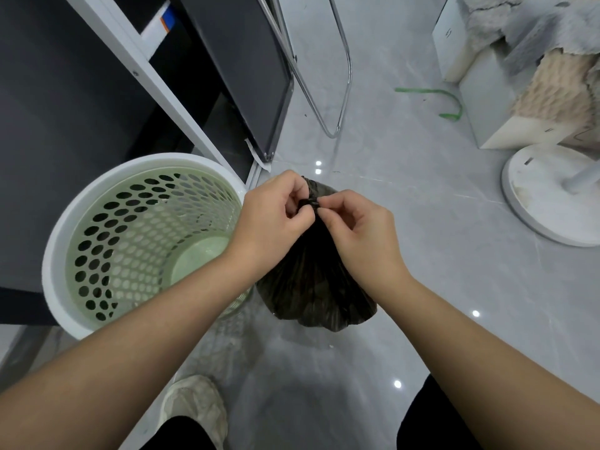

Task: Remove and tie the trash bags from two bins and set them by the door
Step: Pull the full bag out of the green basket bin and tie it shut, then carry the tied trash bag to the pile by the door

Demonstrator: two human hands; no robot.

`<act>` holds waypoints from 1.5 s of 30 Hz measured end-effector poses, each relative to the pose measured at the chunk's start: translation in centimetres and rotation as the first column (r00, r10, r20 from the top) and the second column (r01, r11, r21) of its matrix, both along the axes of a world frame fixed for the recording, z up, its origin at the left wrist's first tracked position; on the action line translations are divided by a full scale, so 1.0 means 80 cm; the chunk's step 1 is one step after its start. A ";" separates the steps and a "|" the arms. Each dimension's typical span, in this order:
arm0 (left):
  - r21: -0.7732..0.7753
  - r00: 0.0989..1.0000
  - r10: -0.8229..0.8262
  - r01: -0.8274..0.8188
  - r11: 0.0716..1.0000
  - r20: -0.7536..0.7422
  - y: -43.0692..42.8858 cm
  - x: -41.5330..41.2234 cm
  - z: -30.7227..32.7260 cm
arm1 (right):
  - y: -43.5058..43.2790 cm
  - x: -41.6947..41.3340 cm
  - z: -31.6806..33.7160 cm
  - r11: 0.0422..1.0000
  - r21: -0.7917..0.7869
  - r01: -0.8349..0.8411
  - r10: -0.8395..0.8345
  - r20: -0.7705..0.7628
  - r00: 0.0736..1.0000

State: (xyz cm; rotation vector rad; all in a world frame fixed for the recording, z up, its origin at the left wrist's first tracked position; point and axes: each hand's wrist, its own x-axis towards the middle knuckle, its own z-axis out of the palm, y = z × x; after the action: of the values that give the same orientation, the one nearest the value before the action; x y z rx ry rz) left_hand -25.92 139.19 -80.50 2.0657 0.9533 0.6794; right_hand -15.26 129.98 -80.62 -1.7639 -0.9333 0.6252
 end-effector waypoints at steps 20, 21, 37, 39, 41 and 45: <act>-0.037 0.968 -0.248 0.246 0.969 -0.044 0.013 0.005 0.275 | 0.005 0.013 0.245 0.997 0.041 0.070 -0.068 -0.044 0.997; -0.063 0.972 -0.229 0.226 0.972 -0.057 0.011 0.004 0.293 | 0.001 0.011 0.262 0.998 0.029 0.056 -0.055 -0.025 0.998; -0.330 0.957 -0.217 0.145 0.933 -0.192 -0.149 0.030 0.540 | -0.170 0.041 0.508 0.982 -0.174 -0.072 0.072 -0.008 0.997; -0.326 0.951 -0.255 0.189 0.926 -0.175 -0.175 0.034 0.566 | -0.198 0.046 0.536 0.978 -0.191 -0.081 0.087 0.023 0.996; -0.366 0.954 -0.267 0.202 0.908 -0.137 -0.199 0.037 0.588 | -0.224 0.048 0.558 0.976 -0.207 -0.067 0.082 0.064 0.995; -0.411 0.945 -0.307 0.237 0.881 -0.113 -0.238 0.051 0.617 | -0.272 0.054 0.588 0.974 -0.224 -0.004 0.030 0.116 0.993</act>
State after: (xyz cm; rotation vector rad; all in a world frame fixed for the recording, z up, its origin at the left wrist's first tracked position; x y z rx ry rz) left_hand -21.83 120.17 -31.17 1.8638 0.7932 0.1400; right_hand -10.98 108.23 -33.56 -2.0139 -0.9910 0.6634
